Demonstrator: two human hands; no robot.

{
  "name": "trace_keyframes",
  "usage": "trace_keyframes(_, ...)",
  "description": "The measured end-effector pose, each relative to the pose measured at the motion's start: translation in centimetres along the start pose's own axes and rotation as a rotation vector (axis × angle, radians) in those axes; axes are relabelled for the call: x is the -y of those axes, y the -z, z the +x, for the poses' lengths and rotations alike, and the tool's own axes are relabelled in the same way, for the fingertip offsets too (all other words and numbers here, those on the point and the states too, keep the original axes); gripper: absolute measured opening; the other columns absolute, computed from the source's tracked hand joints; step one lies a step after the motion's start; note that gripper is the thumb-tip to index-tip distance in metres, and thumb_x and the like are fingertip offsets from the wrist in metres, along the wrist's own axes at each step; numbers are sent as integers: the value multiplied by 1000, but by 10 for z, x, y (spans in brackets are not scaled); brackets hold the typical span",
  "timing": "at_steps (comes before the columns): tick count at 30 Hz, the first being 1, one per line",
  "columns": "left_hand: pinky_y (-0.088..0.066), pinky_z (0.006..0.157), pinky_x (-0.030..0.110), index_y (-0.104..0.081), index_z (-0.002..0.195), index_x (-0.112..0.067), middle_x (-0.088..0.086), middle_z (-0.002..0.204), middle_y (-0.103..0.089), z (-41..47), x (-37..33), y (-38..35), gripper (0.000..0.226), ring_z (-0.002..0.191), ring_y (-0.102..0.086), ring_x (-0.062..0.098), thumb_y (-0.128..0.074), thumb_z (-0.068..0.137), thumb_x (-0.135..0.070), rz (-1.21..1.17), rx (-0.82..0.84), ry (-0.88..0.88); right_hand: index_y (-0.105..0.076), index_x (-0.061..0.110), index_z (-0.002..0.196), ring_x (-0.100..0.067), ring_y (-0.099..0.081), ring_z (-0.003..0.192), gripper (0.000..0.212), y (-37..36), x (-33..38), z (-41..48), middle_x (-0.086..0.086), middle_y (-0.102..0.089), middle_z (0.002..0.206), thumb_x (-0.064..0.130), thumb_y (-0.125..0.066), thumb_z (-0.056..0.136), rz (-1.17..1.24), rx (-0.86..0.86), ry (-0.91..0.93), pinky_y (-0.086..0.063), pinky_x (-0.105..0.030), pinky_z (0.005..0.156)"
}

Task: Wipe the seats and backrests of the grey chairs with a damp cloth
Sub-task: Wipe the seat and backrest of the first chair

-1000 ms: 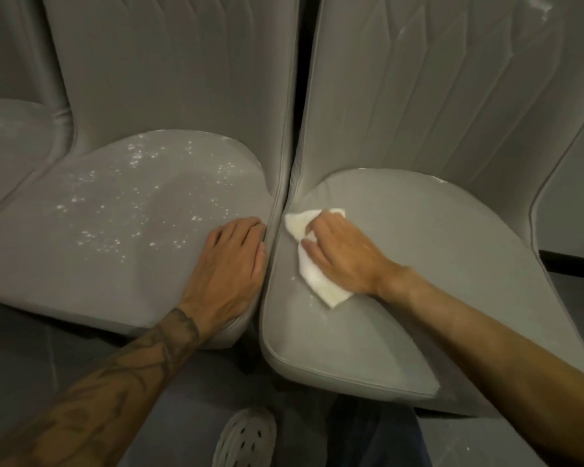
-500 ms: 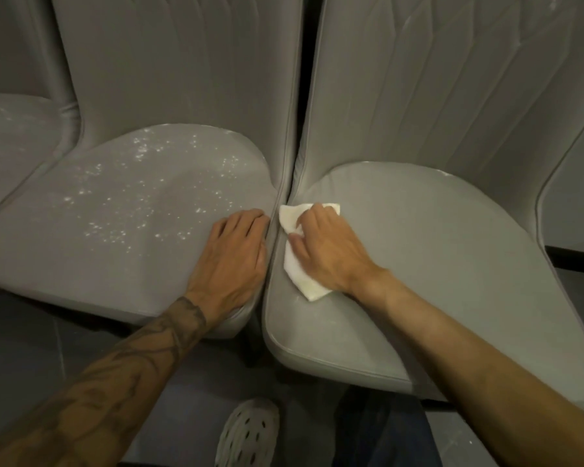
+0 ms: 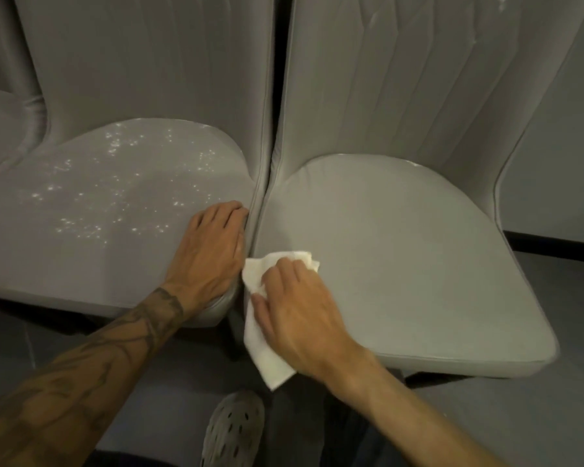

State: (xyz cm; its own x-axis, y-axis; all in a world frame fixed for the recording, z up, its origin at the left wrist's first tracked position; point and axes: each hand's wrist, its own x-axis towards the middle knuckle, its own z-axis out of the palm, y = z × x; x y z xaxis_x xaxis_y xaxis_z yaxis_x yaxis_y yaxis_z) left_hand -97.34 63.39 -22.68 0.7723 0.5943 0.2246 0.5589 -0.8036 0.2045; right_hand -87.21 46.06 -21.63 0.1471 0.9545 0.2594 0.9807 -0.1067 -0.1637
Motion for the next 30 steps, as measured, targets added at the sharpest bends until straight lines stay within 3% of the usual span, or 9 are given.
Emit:
trace_keyframes(7,-37,117,54,-56,142,5,25,144,-57,-1,-3,2,58,134,-54,41,-25,102,-25,-28,10,15,-53,15,95,-19,-42,79,30,-5,19,4,-5,-51,89,34,-33,106,-43,-88,-151,-43,-40,74)
trace_keyframes(12,-37,116,51,-55,141,0,21,144,-56,-1,-2,4,54,133,-52,37,-28,102,-27,12,16,6,-53,15,96,-23,-44,84,25,11,-20,-31,-5,-50,92,36,-41,103,14,-105,-243,-37,-37,77)
trace_keyframes(17,-36,116,49,-55,138,-5,16,142,-55,3,-3,4,54,131,-51,32,-26,103,-34,21,38,32,-51,17,93,-21,-40,81,30,19,-26,-47,-3,-47,90,34,-29,106,-121,-102,-433,-38,-39,75)
trace_keyframes(19,-37,113,49,-56,134,-6,16,140,-56,4,-6,4,51,128,-52,33,-27,103,-34,28,38,31,-55,14,95,-25,-42,82,35,13,-4,-30,-8,-49,91,32,-28,107,-84,-96,-417,-39,-44,77)
trace_keyframes(23,-39,106,49,-57,130,-6,16,136,-57,5,-9,8,53,124,-53,34,-28,104,-42,38,58,23,-54,14,102,-23,-42,87,36,12,-3,-27,-6,-51,98,36,-26,106,-33,-34,-303,-39,-40,79)
trace_keyframes(26,-40,107,49,-56,136,-10,13,140,-56,3,-21,10,57,126,-51,32,-30,104,-50,19,88,1,-53,16,95,-25,-44,84,28,30,-40,-60,-4,-49,92,35,-36,104,-89,-90,-399,-34,-38,75)
trace_keyframes(30,-38,110,48,-52,143,-7,15,146,-54,-5,-35,6,63,130,-50,34,-28,104,-49,70,105,9,-53,16,99,-26,-42,86,33,24,-27,-54,-6,-48,95,34,-26,107,-169,-75,-510,-32,-41,78)
